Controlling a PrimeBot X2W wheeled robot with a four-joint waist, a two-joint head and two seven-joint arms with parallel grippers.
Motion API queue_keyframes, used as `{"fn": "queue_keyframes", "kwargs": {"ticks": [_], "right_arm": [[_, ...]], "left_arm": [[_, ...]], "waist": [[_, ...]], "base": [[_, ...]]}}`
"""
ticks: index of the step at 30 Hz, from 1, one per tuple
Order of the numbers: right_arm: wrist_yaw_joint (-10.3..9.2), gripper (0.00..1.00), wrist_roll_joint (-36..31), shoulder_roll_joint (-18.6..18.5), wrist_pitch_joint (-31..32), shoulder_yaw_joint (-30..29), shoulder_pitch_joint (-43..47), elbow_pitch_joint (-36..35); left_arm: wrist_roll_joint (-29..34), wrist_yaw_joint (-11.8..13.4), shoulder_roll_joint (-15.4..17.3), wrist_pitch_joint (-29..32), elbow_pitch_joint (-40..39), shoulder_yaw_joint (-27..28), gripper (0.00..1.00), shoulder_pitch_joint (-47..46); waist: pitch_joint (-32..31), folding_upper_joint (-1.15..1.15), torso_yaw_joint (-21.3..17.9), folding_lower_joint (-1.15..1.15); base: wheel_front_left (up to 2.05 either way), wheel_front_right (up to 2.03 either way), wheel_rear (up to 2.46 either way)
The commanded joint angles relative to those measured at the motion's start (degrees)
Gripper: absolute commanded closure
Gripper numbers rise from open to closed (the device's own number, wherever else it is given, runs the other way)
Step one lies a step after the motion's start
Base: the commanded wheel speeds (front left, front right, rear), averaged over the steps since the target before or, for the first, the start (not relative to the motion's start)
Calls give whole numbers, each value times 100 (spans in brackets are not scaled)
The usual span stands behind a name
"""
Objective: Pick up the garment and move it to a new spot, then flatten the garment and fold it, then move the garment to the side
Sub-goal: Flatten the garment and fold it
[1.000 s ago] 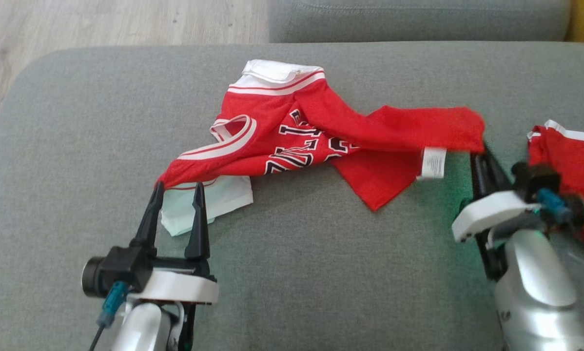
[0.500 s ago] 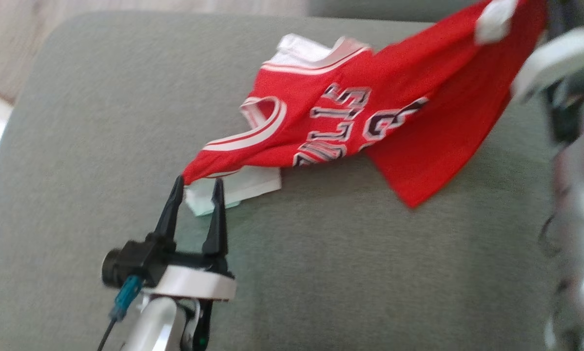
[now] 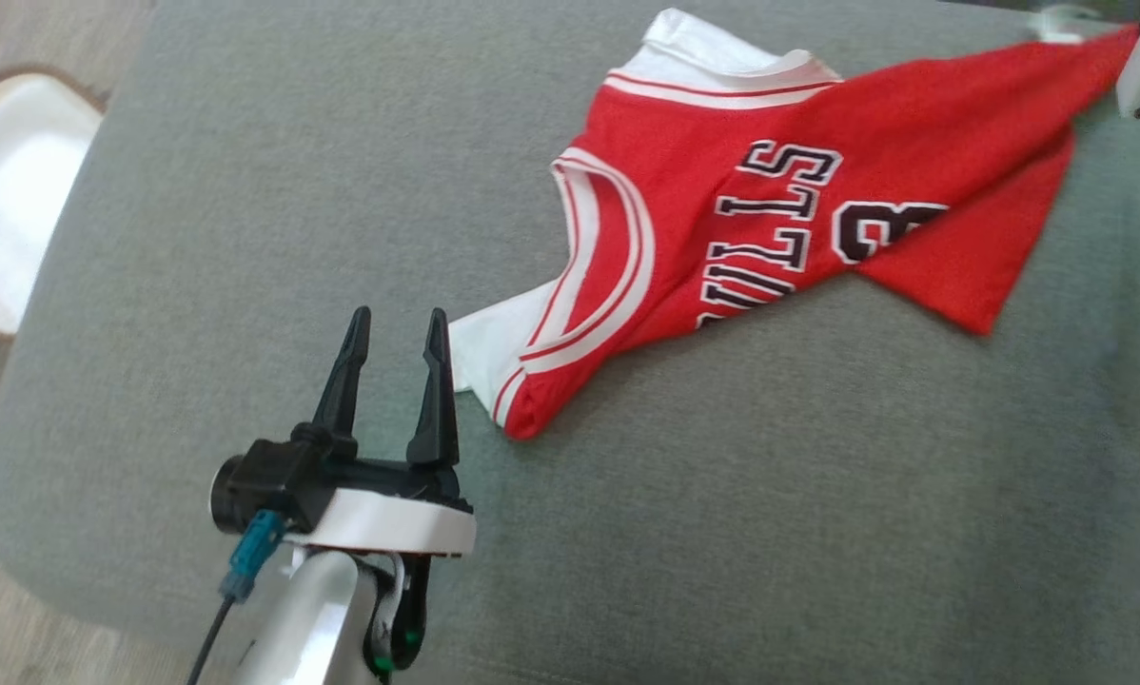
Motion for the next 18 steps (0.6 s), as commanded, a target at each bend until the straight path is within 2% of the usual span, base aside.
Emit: {"fn": "queue_keyframes", "kwargs": {"ticks": [1,5,10,14,18], "right_arm": [[-4,0,59,33,-123,94,-250,-191],[-4,0,307,235,-826,236,-138,-66],[-4,0,635,675,-1563,541,382,-207],[-4,0,941,993,-1726,820,1161,-711],[-4,0,1247,1159,-1750,1098,2223,-1541]], "left_arm": [[3,17,16,-53,-192,233,0,-141],[118,-8,16,-53,-202,391,0,-160],[290,-62,16,-53,-174,595,0,-82],[390,-92,16,-53,-144,738,0,64],[439,-110,16,-53,-112,804,0,222]], "waist": [[-55,0,-85,-1],[-205,0,-374,-1],[-534,0,-778,-1],[-814,0,-1063,-1],[-1059,0,-1269,-1]], "base": [[0,0,0],[0,0,0],[0,0,0],[0,0,0],[0,0,0]]}}
